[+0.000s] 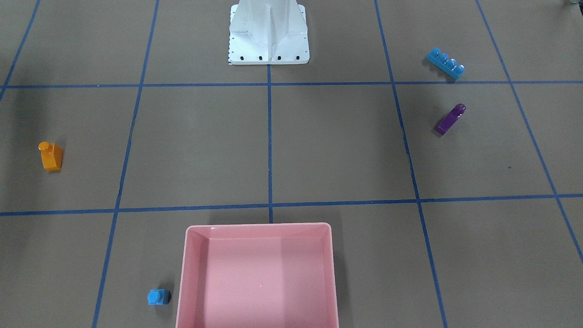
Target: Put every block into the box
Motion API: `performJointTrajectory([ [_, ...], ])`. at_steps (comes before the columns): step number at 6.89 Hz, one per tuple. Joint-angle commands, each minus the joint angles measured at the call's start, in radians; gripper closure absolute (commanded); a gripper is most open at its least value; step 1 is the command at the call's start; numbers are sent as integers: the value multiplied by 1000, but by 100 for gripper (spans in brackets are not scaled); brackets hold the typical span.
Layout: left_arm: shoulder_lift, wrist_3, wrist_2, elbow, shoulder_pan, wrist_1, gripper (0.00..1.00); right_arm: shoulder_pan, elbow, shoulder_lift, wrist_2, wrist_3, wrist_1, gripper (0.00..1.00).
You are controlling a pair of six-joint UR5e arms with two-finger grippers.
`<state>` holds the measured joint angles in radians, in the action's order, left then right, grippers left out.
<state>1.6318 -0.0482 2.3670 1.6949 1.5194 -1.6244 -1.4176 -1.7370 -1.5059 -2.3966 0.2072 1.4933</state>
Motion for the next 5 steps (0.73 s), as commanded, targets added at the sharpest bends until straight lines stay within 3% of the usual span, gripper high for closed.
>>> performJointTrajectory([
  [1, -1, 2, -2, 0, -21, -38, 0, 179, 0, -5, 71, 207, -156, 0],
  [3, -3, 46, 1, 5, -21, -42, 0, 258, 2, -37, 77, 293, -221, 0],
  [5, -3, 62, 3, 11, -21, -43, 0, 357, 2, -75, 137, 296, -222, 0],
])
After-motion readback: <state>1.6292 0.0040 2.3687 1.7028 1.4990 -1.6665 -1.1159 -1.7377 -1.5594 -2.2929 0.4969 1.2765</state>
